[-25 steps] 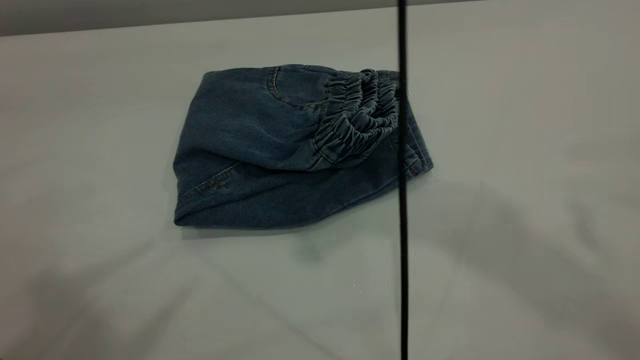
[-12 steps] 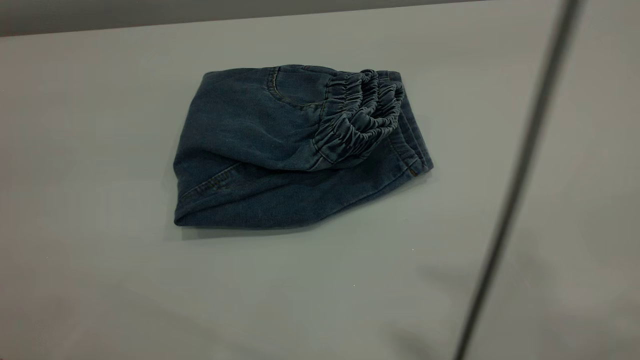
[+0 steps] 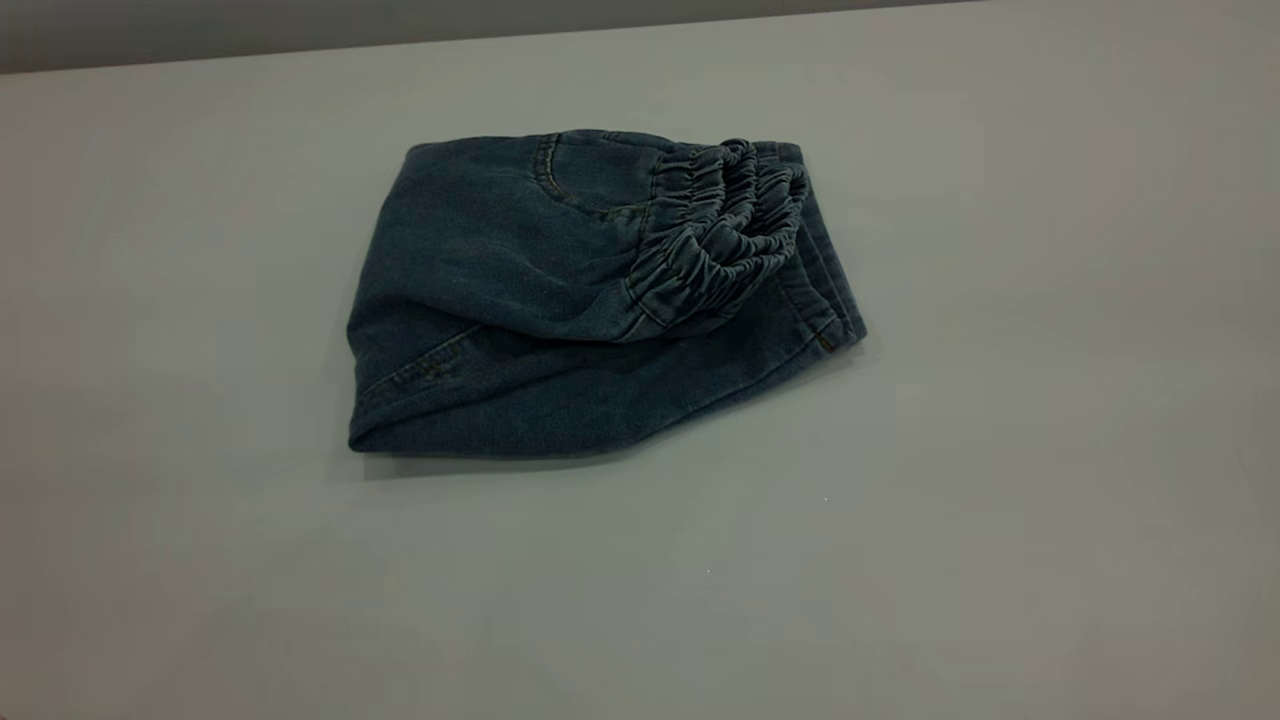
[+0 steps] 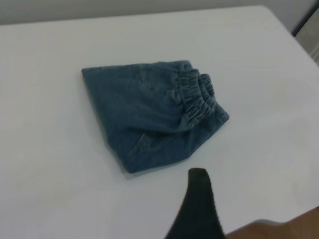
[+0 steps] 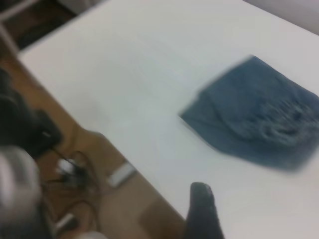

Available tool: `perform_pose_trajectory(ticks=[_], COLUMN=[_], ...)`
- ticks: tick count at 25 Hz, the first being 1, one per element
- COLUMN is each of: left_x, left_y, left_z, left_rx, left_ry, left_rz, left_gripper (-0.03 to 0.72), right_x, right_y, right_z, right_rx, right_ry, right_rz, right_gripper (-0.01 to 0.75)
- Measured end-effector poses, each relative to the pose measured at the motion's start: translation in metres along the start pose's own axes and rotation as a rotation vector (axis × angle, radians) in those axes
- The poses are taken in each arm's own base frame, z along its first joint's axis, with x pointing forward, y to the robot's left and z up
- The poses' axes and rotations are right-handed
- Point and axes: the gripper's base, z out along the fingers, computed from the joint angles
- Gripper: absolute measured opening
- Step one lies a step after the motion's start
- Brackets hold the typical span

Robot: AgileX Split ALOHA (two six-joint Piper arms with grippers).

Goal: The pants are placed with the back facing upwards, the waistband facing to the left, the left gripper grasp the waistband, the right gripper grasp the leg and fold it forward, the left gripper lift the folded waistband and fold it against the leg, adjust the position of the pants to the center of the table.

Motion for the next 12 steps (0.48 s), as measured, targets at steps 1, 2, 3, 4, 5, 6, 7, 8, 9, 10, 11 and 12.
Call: perform_pose_trajectory(ticks=[1,2,3,4,5,6,7,8,9,10,11,12], left_x=[0.003,0.007,0.01,0.013,0.016,0.018,0.02,0.023,0.026,0.03,0.033,0.037], left_y=[0.0,0.0,0.002,0.004,0.006,0.009,0.011,0.014,0.017,0.02,0.022,0.024], left_z=[-0.003,-0.005,-0.005,-0.005,-0.004,-0.001,0.003,0.007,0.011,0.016,0.021,0.025], left_rx=[-0.002,-0.011,-0.023,-0.041,-0.06,-0.077,-0.09,-0.106,-0.122,-0.134,-0.144,-0.152], left_ry=[-0.016,-0.028,-0.03,-0.033,-0.028,-0.015,0.001,0.017,0.038,0.059,0.078,0.1], left_rz=[0.006,0.012,0.017,0.024,0.029,0.032,0.032,0.034,0.035,0.034,0.035,0.033], left_gripper=[0.529,0.529,0.529,0.529,0.529,0.529,0.529,0.529,0.529,0.529,0.529,0.529], right_x=[0.013,0.027,0.039,0.051,0.061,0.071,0.08,0.088,0.096,0.103,0.108,0.111], right_y=[-0.001,-0.002,-0.004,-0.005,-0.006,-0.008,-0.01,-0.012,-0.015,-0.018,-0.02,-0.021], right_z=[-0.003,-0.004,-0.001,0.0,0.001,0.004,0.009,0.013,0.02,0.027,0.035,0.042], right_rx=[0.021,0.039,0.052,0.067,0.079,0.091,0.105,0.117,0.134,0.146,0.15,0.152], right_ry=[-0.007,-0.005,0.006,0.011,0.01,0.021,0.039,0.055,0.084,0.112,0.13,0.13], right_rz=[0.006,0.015,0.027,0.027,0.025,0.022,0.02,0.018,0.016,0.015,0.017,0.02], right_gripper=[0.455,0.455,0.455,0.455,0.455,0.455,0.455,0.455,0.455,0.455,0.455,0.455])
